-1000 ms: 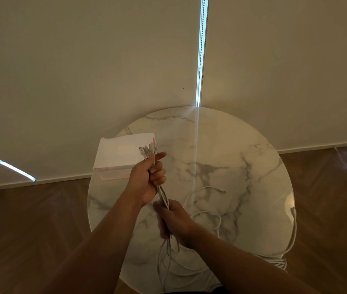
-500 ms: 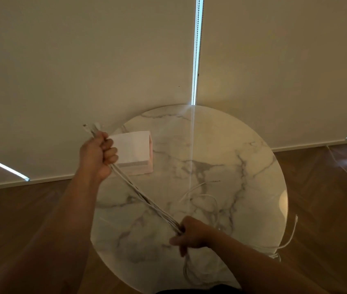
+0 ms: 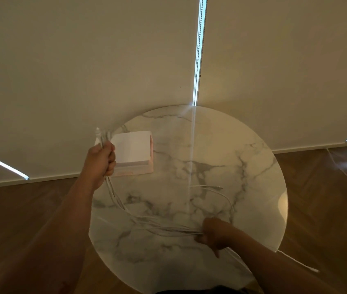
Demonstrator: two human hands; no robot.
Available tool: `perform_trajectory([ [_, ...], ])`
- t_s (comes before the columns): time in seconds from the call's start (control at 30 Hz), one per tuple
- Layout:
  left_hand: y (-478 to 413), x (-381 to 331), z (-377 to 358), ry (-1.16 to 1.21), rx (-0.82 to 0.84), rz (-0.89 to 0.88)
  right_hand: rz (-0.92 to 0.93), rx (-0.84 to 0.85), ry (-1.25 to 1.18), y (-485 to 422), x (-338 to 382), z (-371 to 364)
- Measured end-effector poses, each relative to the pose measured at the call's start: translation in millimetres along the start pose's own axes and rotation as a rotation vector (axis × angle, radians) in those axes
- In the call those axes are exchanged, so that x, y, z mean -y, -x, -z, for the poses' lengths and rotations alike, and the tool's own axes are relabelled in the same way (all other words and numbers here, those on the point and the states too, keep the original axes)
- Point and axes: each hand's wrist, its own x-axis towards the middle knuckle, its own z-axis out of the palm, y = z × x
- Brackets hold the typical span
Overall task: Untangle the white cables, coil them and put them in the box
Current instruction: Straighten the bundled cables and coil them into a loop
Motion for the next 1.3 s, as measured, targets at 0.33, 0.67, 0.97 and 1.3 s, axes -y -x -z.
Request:
perform_trajectory([
  [0.33,81,80,-94,-0.458,0.704,0.110,0.154,-0.072,-0.192,9,6,36],
  [0.67,85,96,-111,-0.272,0.894,0.375,0.146,-0.194,-0.190,20,3,62],
  [0.97,69,82,-101,-0.346,0.944,0.398,0.125,-0.090,-0.326,15,-9,46],
  [1.3,43,73,-50,-0.152,0.684,0.495,-0.069,-0.121,-0.132,9,-50,24],
])
